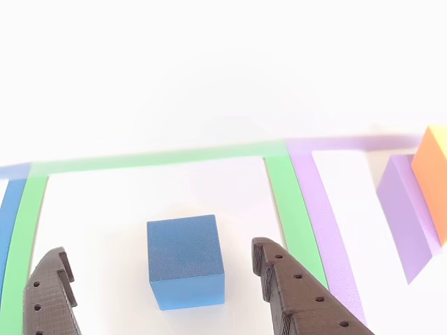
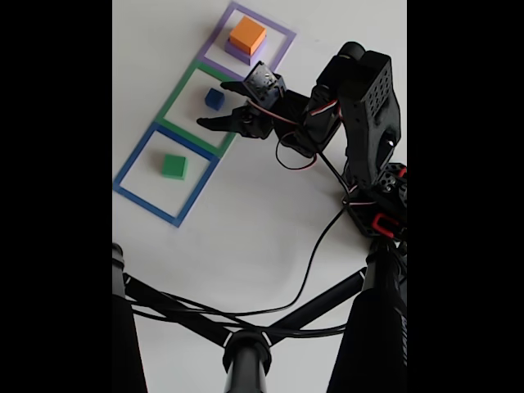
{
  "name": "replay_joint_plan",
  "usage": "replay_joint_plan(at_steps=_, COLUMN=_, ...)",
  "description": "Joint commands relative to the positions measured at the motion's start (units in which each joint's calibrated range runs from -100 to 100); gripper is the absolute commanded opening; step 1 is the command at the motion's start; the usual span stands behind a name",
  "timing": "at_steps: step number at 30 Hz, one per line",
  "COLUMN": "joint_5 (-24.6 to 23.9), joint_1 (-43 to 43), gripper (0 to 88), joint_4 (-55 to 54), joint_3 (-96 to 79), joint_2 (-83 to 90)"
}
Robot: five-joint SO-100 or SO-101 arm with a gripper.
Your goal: Tower of hanoi
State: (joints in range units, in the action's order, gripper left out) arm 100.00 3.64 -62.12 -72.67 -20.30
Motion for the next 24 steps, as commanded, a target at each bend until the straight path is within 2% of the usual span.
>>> replay_joint_plan(at_steps=1, joint_5=0.0, joint_1=-0.8, gripper=25.8, joint_4=-1.4, joint_3=1.7, joint_2=-0.4)
replay_joint_plan(at_steps=7, joint_5=0.0, joint_1=-1.0, gripper=21.4, joint_4=-1.4, joint_3=3.0, joint_2=-1.9)
replay_joint_plan(at_steps=14, joint_5=0.0, joint_1=-1.2, gripper=10.9, joint_4=-1.4, joint_3=3.4, joint_2=-2.7)
replay_joint_plan(at_steps=24, joint_5=0.0, joint_1=-1.3, gripper=5.4, joint_4=-1.9, joint_3=2.9, joint_2=-2.7)
